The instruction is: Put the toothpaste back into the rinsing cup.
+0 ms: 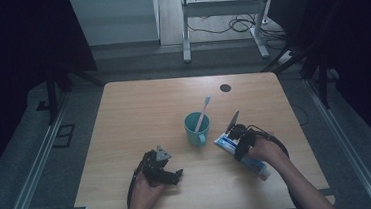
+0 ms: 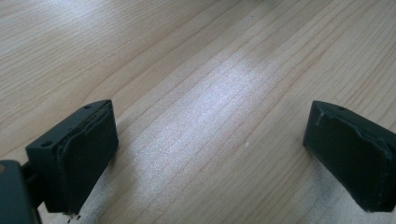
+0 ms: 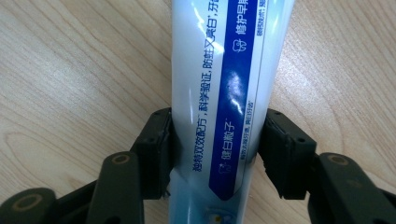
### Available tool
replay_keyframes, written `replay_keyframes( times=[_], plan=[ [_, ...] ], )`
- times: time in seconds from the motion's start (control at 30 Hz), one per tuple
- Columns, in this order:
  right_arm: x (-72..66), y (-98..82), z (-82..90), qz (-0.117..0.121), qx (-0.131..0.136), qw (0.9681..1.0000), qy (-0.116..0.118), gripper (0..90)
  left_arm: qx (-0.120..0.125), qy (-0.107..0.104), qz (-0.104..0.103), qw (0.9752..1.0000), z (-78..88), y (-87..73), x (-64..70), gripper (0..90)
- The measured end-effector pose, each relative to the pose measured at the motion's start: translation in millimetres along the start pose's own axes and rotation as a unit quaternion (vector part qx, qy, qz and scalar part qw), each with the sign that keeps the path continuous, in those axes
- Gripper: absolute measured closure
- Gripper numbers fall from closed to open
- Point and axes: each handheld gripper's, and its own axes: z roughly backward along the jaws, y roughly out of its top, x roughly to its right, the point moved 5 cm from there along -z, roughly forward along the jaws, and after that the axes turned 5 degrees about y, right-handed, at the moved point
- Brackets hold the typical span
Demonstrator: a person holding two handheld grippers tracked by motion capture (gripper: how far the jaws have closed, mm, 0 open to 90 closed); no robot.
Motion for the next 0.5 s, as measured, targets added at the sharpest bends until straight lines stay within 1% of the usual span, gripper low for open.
replay_keyframes(
  times=[0.13,0.23,0.37,0.43,0.5],
  plan=[
    [0.7,-0.2,1.5,-0.004,-0.002,1.0000,-0.001,54.1,0.000,0.000,0.000,1.0000,0.0,0.0,0.0,3.2],
    [1.0,-0.8,4.9,0.000,0.002,1.0000,0.002,62.1,0.000,0.000,0.000,1.0000,0.0,0.0,0.0,3.3],
    [2.0,-3.0,7.9,-0.003,0.011,0.9998,0.013,66.6,-0.001,0.000,0.000,1.0000,0.1,0.0,0.0,3.3],
    [3.7,-4.4,9.0,-0.001,0.016,0.9998,0.015,67.7,-0.001,0.001,0.000,1.0000,0.1,0.0,0.0,3.2],
    [3.7,-5.7,10.0,-0.007,0.025,0.9995,0.016,69.0,-0.001,0.001,0.000,1.0000,0.1,0.0,-0.1,3.2]
  ],
)
